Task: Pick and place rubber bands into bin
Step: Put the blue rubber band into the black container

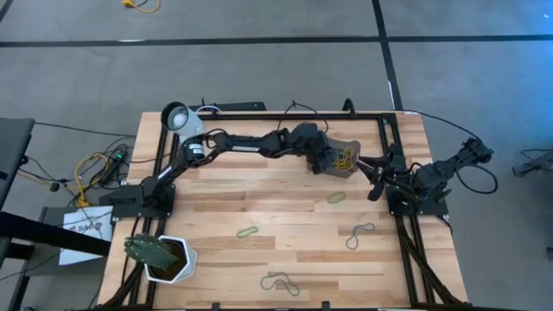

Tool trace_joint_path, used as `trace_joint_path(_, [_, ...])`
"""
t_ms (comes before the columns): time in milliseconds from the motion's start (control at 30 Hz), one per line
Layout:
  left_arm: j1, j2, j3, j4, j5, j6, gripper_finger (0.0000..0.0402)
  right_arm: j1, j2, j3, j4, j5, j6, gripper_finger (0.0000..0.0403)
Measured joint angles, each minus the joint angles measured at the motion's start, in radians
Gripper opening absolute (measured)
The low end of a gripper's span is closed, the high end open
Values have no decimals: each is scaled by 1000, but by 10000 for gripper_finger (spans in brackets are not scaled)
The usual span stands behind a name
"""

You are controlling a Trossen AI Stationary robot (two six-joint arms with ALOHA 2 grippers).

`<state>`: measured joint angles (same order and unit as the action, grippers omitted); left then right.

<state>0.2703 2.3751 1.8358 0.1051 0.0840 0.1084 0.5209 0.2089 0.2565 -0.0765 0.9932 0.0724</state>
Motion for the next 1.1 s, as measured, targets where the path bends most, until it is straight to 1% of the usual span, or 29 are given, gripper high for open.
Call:
trace_joint_path(200, [-1,-110,0,-105,3,51,78,0,0,0,0,0,-2,92])
trace_joint_path(333, [-2,-219,0,-227,2,68,78,0,0,0,0,0,-2,92])
trace_joint_path(533, [-22,-364,0,-500,-1,68,78,0,0,0,1,0,-2,92])
trace_joint_path(633, [-49,-424,0,-632,-2,78,78,0,0,0,1,0,-2,92])
trace_joint_path(700, [-72,-456,0,-717,-21,96,78,1,0,0,1,0,-3,92])
trace_joint_path(800, [-113,-513,0,-826,-100,118,78,1,0,0,2,-1,-18,92])
trace_joint_path(900, [-157,-576,0,-924,-244,115,78,1,0,0,2,-1,-28,92])
trace_joint_path(1000, [-209,-639,0,-1036,-383,69,78,1,0,0,2,-1,-28,92])
trace_joint_path(1100, [-266,-699,0,-1168,-470,0,77,1,0,0,2,-1,-28,92])
